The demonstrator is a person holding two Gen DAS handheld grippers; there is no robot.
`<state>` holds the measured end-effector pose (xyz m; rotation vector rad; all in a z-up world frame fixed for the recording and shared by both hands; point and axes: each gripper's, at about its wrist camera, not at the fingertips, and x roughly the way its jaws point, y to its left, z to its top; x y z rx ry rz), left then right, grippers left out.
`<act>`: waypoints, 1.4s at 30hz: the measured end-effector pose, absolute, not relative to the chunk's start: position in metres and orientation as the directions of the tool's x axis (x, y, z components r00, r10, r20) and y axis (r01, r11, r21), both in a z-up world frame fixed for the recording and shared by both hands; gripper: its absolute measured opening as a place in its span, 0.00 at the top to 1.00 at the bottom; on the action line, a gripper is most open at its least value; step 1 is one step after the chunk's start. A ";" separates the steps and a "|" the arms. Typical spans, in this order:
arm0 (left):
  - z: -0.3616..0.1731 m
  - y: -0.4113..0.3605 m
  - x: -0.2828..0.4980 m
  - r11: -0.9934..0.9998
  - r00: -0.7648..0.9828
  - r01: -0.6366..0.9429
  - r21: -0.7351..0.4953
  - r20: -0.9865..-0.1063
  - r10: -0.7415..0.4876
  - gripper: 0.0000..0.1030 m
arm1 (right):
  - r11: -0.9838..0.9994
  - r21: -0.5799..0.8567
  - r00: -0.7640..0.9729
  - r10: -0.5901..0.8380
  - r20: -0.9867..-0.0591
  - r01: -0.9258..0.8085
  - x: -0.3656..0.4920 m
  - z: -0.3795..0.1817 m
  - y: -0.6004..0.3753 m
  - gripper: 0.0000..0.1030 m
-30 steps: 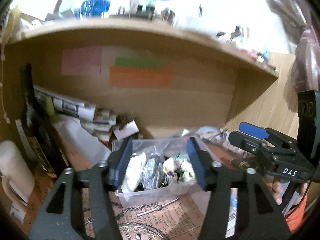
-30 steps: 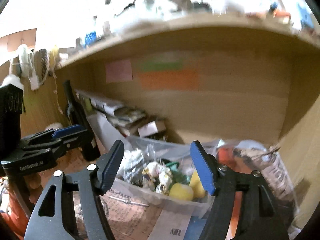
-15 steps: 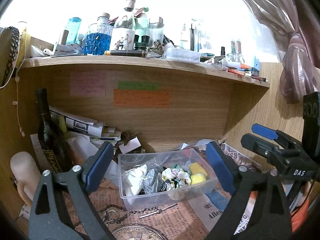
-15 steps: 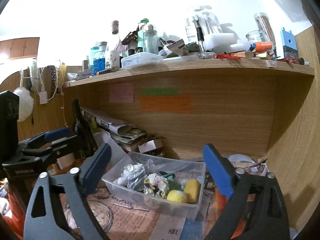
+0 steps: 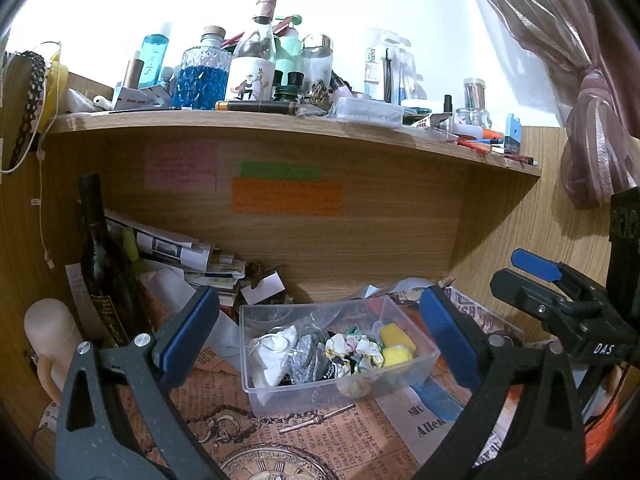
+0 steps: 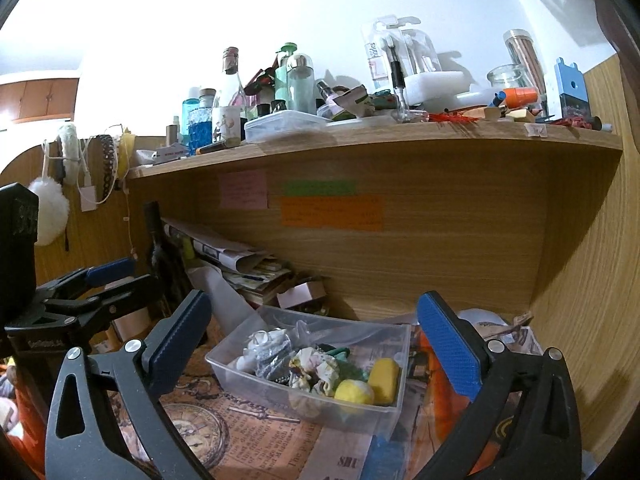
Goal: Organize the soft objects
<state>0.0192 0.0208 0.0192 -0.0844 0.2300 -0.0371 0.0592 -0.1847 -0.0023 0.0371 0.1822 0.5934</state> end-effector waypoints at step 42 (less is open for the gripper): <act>0.017 0.018 0.019 0.996 0.973 0.034 -0.078 -0.224 -0.051 0.00 | 0.831 0.097 0.814 0.556 -0.169 -0.548 0.056 -0.006 -0.180 0.00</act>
